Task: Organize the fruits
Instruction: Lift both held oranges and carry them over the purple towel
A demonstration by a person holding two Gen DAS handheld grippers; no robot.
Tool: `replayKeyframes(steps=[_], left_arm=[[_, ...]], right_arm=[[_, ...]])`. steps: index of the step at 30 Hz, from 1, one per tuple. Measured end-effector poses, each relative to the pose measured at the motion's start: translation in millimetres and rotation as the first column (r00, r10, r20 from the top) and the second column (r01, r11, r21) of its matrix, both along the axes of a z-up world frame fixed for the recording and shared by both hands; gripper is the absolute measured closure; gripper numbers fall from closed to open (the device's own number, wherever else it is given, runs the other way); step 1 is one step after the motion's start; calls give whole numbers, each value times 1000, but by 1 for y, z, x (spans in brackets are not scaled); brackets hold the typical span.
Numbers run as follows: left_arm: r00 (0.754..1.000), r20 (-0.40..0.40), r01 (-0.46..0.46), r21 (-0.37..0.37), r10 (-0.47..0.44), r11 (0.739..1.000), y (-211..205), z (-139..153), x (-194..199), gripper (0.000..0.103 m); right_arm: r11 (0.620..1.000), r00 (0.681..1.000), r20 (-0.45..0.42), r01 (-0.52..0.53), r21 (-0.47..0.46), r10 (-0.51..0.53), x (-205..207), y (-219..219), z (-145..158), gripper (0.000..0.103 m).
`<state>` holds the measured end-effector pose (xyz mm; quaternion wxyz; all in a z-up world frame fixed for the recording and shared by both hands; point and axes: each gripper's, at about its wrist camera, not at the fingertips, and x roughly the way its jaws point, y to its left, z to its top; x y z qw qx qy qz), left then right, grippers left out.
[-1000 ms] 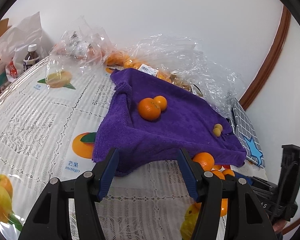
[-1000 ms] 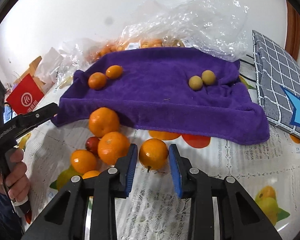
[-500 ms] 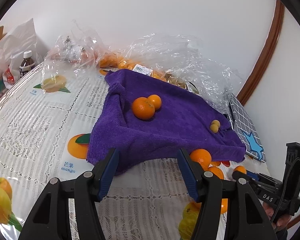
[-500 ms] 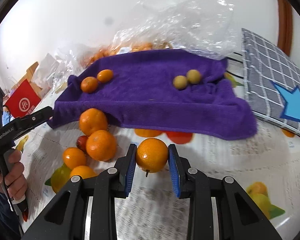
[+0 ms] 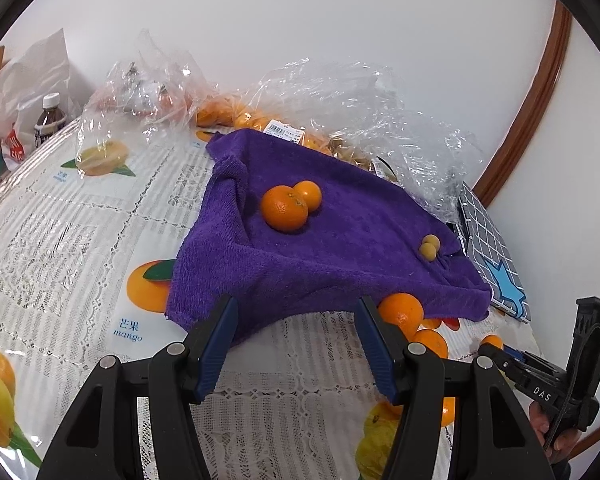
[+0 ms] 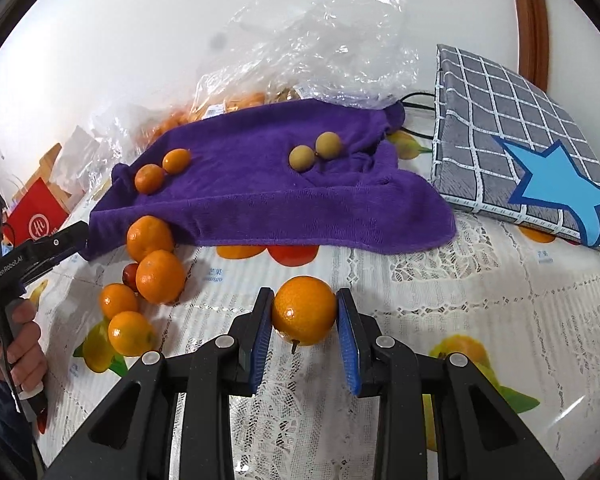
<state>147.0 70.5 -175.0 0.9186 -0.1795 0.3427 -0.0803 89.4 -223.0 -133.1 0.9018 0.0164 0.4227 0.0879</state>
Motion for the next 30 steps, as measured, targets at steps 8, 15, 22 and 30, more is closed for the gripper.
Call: replayKeyframes(steps=[8,15,22,30], left_arm=[[1000,6,7,6,-7,1000,-1,0,0,45],[1000,9,9,1,-9,1000,0,0,0,45],[1000,8,22,-10,-22,1000,-1,0,1,45],[999,16,52,-11,-51,999,-6,1,-1,46]], right_arm=[[999,1000,-3,-30,-29,29,-1,7,-3,72],[999,1000,3,-31,-21,31,-1,7,-2,72],[1000,1000,14,2,0,-2,-4,-4,3,72],[1000,999,28,22,2,-22,-9,-13,8,72]])
